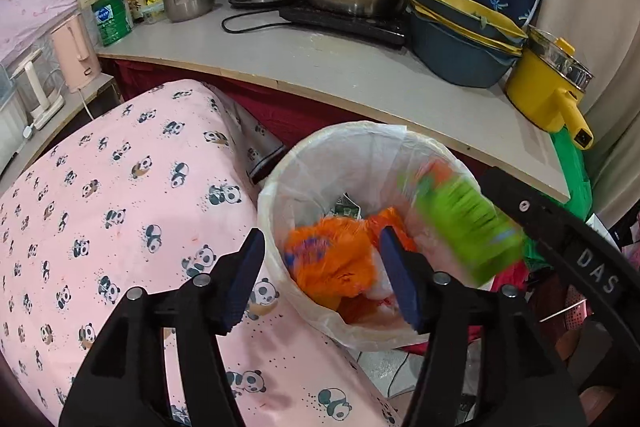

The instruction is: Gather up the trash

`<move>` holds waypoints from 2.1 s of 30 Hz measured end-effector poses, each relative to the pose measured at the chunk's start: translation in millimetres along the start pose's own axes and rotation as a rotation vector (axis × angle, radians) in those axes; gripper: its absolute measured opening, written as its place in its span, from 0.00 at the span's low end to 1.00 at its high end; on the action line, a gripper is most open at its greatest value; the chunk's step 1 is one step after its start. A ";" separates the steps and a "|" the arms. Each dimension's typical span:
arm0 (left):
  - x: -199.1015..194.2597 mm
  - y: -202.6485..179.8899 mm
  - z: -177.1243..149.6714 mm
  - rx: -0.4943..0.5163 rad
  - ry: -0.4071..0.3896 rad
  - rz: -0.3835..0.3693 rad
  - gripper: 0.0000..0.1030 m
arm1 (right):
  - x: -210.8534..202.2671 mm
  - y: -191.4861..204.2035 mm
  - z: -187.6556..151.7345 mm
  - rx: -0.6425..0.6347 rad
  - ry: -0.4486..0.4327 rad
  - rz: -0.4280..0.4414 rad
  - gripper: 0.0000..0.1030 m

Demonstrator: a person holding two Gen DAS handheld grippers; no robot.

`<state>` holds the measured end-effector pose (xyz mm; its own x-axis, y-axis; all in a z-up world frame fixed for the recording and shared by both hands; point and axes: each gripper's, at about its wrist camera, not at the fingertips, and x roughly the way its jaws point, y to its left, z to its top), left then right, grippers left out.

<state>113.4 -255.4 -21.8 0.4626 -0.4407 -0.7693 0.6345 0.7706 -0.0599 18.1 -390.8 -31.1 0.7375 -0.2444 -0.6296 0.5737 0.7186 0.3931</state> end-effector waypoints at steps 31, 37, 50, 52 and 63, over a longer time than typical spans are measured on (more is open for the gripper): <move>-32.3 41.8 -15.1 -0.071 -0.037 0.093 0.67 | -26.7 39.8 -17.0 -0.190 0.007 -0.042 0.70; -42.2 48.8 -23.4 -0.080 -0.042 0.112 0.71 | -38.3 49.7 -27.4 -0.265 0.012 -0.078 0.78; -64.3 55.5 -52.7 -0.084 -0.055 0.155 0.84 | -50.6 54.4 -57.0 -0.322 0.084 -0.125 0.93; -66.6 56.5 -58.1 -0.096 -0.052 0.161 0.84 | -53.7 55.5 -60.5 -0.330 0.084 -0.131 0.93; -77.1 55.6 -79.0 -0.117 -0.043 0.184 0.85 | -64.5 54.1 -76.3 -0.363 0.101 -0.150 0.93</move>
<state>64.1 -142.2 -16.1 0.5912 -0.3053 -0.7465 0.4623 0.8867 0.0035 -25.6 -286.4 -20.4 0.6059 -0.3115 -0.7320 0.4954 0.8677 0.0409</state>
